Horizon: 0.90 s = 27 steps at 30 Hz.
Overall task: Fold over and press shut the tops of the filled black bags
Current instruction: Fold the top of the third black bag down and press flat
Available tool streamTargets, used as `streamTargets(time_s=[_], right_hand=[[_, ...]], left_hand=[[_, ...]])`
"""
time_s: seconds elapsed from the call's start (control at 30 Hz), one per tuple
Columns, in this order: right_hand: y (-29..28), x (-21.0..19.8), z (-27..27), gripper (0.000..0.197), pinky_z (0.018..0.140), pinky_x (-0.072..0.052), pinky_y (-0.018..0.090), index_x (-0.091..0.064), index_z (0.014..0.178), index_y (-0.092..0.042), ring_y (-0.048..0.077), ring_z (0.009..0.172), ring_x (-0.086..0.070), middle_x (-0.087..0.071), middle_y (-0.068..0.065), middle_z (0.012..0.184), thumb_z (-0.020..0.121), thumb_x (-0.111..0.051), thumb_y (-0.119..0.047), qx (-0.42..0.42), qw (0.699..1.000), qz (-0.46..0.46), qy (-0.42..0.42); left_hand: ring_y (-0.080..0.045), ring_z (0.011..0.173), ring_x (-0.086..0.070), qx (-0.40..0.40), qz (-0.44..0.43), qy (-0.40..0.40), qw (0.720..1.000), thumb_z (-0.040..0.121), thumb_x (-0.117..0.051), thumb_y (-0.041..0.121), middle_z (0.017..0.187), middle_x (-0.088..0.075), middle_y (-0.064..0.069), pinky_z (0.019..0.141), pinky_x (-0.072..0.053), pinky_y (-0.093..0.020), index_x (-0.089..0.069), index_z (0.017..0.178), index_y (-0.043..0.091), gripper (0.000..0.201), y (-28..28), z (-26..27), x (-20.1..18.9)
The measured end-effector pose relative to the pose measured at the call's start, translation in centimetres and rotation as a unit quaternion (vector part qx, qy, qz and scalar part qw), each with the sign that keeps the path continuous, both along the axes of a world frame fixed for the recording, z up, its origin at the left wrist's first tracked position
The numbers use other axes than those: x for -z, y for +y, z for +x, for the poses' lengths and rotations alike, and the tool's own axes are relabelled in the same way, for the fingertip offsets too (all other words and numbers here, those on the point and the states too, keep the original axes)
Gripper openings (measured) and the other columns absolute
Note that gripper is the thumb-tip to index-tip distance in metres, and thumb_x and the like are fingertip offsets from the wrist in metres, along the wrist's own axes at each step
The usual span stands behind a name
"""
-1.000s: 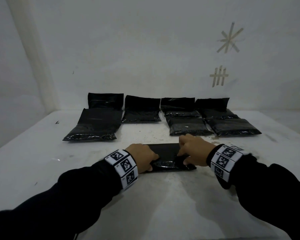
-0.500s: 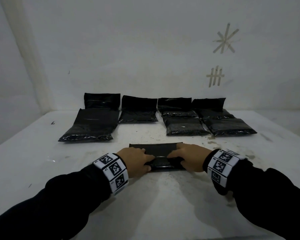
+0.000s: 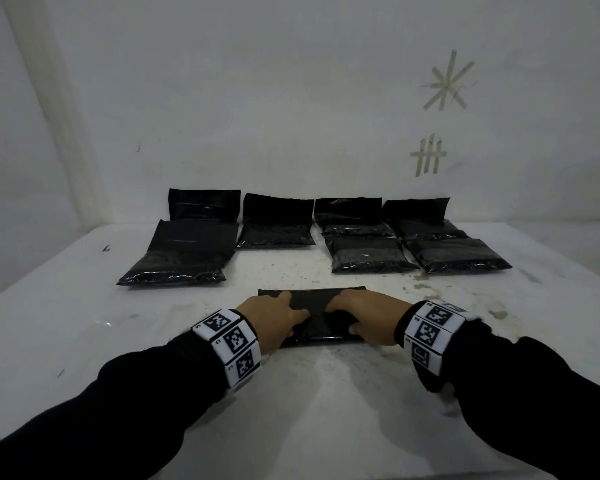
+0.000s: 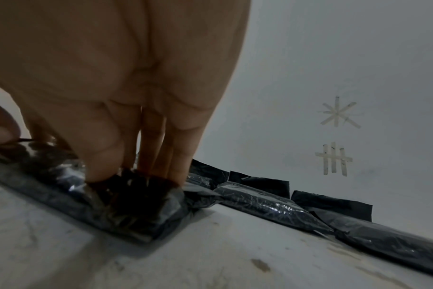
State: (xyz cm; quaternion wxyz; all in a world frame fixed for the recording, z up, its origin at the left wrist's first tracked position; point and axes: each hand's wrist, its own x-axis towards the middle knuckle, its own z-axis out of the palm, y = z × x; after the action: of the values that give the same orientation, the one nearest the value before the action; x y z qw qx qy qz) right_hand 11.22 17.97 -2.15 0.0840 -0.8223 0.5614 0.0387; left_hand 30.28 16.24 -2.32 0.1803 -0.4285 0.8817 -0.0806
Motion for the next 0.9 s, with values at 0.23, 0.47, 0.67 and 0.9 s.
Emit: streamTargets(time_s=[0.23,0.47,0.67,0.9], right_hand=[[0.0,0.7,0.0,0.054,0.103,-0.036,0.032,-0.04,0.142,-0.023,0.024,0.124,-0.036,-0.035,0.005,0.133,0.093,-0.048,-0.004,-0.03,0.999,-0.017,0.033],[-0.2,0.8,0.2,0.051,0.107,-0.03,0.035,-0.04,0.143,-0.021,0.023,0.131,-0.028,-0.031,0.001,0.146,0.094,-0.048,-0.009,-0.062,0.994,-0.03,0.079],[-0.2,0.7,0.2,0.052,0.108,-0.032,0.032,-0.041,0.142,-0.015,0.024,0.131,-0.034,-0.036,0.004,0.144,0.092,-0.049,-0.004,-0.057,0.997,-0.007,0.053],[-0.3,0.8,0.2,0.053,0.106,-0.034,0.031,-0.041,0.142,-0.015,0.023,0.129,-0.037,-0.038,0.004,0.142,0.092,-0.05,-0.003,-0.054,0.998,-0.004,0.043]], left_hand=[[-0.031,0.1,-0.058,0.002,-0.025,-0.042,0.999,0.102,-0.035,0.026,0.139,-0.029,-0.018,0.07,-0.043,-0.032,-0.006,0.15,0.037,0.057,0.1,-0.2,0.5],[-0.031,0.124,-0.031,0.051,-0.153,-0.088,0.983,0.101,-0.032,0.03,0.135,-0.033,-0.015,0.099,-0.027,-0.043,-0.015,0.149,0.034,0.051,1.0,-0.4,0.7],[-0.028,0.124,-0.034,0.073,-0.053,0.017,0.996,0.094,-0.046,0.013,0.136,-0.035,-0.01,0.099,-0.037,-0.037,-0.04,0.141,0.015,0.047,-0.1,-1.0,0.8],[-0.026,0.124,-0.034,0.02,0.041,0.096,0.994,0.092,-0.045,0.008,0.135,-0.032,-0.008,0.103,-0.039,-0.038,-0.014,0.151,0.019,0.068,-0.5,-0.8,1.0]])
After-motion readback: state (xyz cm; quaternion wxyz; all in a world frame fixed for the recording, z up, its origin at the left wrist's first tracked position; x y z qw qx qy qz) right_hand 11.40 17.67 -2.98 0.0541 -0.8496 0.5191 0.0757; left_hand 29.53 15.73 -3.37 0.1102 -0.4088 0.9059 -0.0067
